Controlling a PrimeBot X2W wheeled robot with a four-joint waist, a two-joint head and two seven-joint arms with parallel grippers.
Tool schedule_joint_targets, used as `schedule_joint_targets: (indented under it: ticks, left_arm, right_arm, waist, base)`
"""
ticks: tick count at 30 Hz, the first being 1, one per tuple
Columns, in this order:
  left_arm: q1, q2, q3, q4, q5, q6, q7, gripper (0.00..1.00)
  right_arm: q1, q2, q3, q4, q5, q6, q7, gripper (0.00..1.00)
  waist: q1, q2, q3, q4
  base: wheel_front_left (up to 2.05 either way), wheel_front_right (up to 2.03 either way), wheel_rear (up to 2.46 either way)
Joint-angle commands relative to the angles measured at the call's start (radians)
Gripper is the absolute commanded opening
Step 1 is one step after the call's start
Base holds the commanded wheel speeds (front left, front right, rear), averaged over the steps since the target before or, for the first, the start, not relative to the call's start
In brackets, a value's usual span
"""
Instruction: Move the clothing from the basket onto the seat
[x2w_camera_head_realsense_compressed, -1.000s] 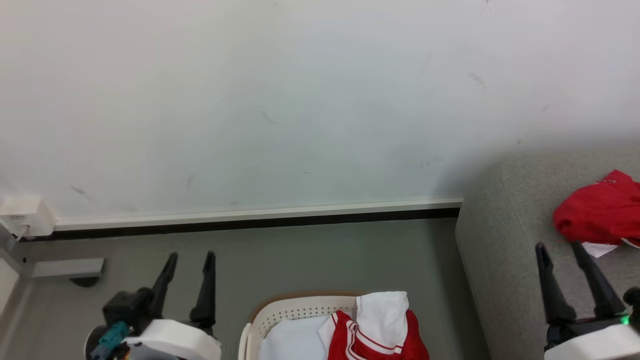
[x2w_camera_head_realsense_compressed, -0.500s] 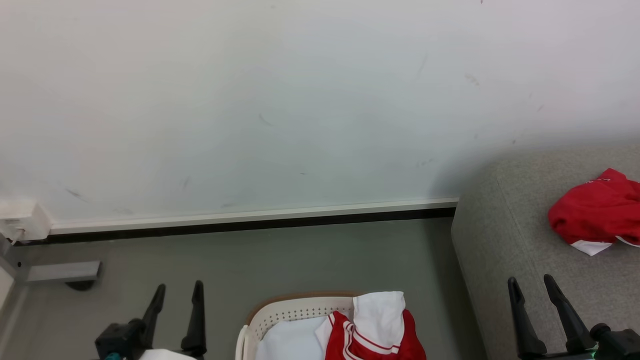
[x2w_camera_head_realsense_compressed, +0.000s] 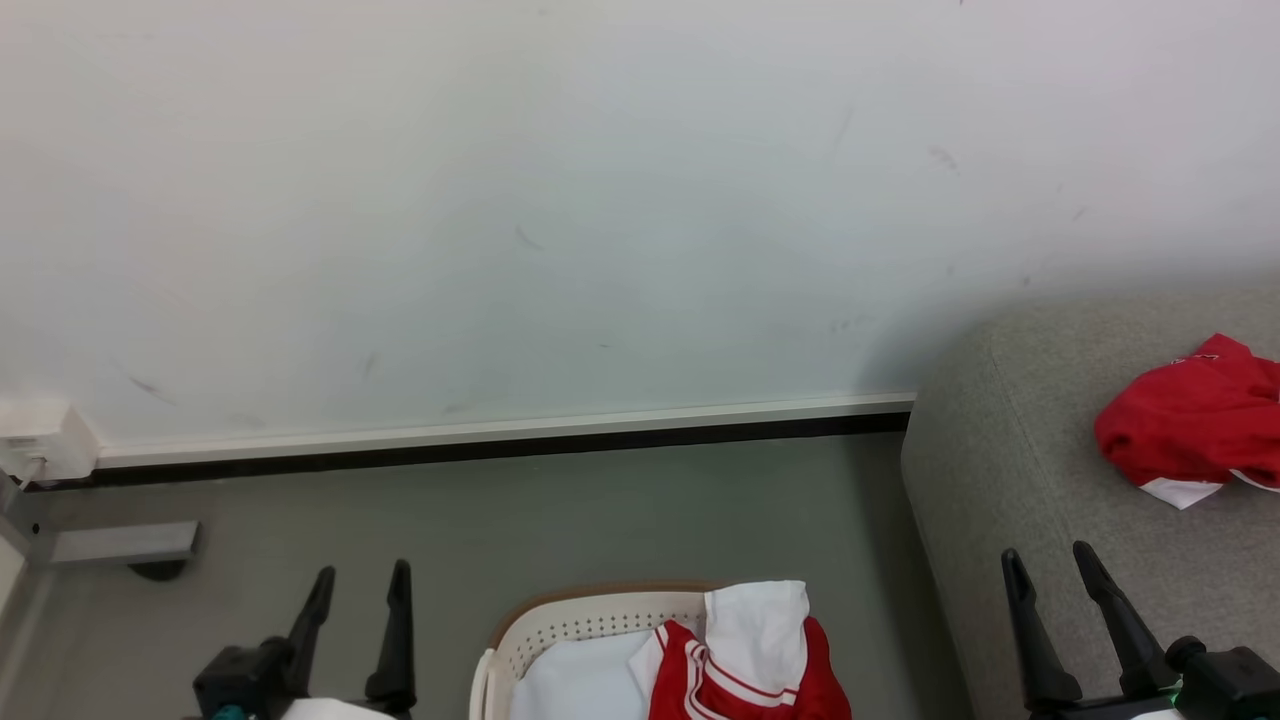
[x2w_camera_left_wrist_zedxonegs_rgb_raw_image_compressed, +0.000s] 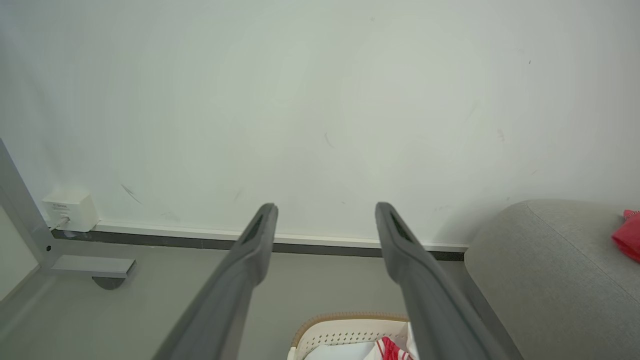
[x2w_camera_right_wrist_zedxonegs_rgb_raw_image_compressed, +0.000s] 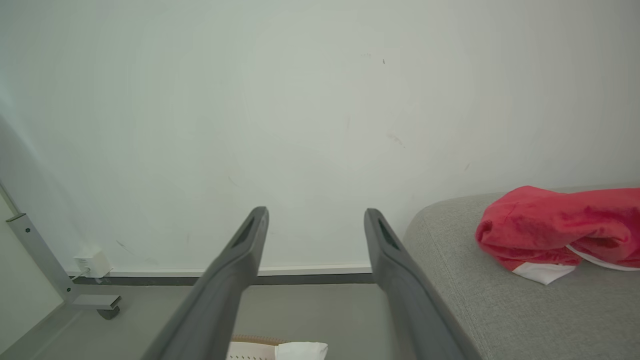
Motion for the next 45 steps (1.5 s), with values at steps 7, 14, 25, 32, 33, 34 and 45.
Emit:
schedule_joint_targets:
  ticks: [7, 14, 25, 32, 33, 34, 45]
  left_arm:
    - [-0.005, 0.0, 0.011, 0.004, 0.023, -0.01, 0.0, 1.0]
    - [-0.004, -0.001, 0.007, 0.004, 0.015, -0.011, 0.0, 1.0]
    - [-0.043, 0.0, -0.044, 0.019, 0.001, -0.015, 0.0, 1.0]
    - [-0.137, 0.0, -0.083, 0.057, 0.028, -0.024, 0.0, 1.0]
    - [-0.154, 0.0, -0.089, 0.065, 0.034, -0.026, 0.0, 1.0]
    - [-0.17, 0.002, -0.093, 0.077, 0.036, -0.029, 0.0, 1.0]
    - [-0.345, 0.037, -0.168, 0.275, 0.068, -0.044, 0.005, 1.0]
  right_arm:
    - [-0.011, -0.014, 0.01, 0.006, 0.011, -0.002, -0.003, 1.0]
    - [-0.02, -0.02, 0.015, 0.002, 0.013, -0.002, -0.003, 1.0]
    - [-0.055, -0.041, 0.003, -0.024, 0.018, -0.002, -0.003, 1.0]
    - [-0.117, -0.041, -0.031, -0.058, 0.009, -0.002, -0.003, 1.0]
    - [-0.128, -0.039, -0.035, -0.062, 0.007, -0.002, -0.003, 1.0]
    - [-0.138, -0.035, -0.039, -0.066, 0.005, -0.002, -0.003, 1.0]
    - [-0.215, 0.009, -0.108, -0.113, 0.006, -0.002, -0.003, 1.0]
  waist:
    - [0.0, -0.0001, 0.002, -0.003]
    - [0.0, -0.0001, 0.004, -0.012]
    - [0.0, -0.0001, 0.06, -0.087]
    - [0.0, -0.0001, 0.184, -0.16]
    - [0.0, -0.0001, 0.203, -0.168]
    - [0.0, -0.0001, 0.223, -0.177]
    - [0.0, -0.0001, 0.398, -0.259]
  base:
    - [0.0, 0.0, 0.0]
    - [0.0, 0.0, 0.0]
    - [0.0, 0.0, 0.0]
    - [0.0, 0.0, 0.0]
    - [0.0, 0.0, 0.0]
    - [0.0, 0.0, 0.0]
    - [0.0, 0.0, 0.0]
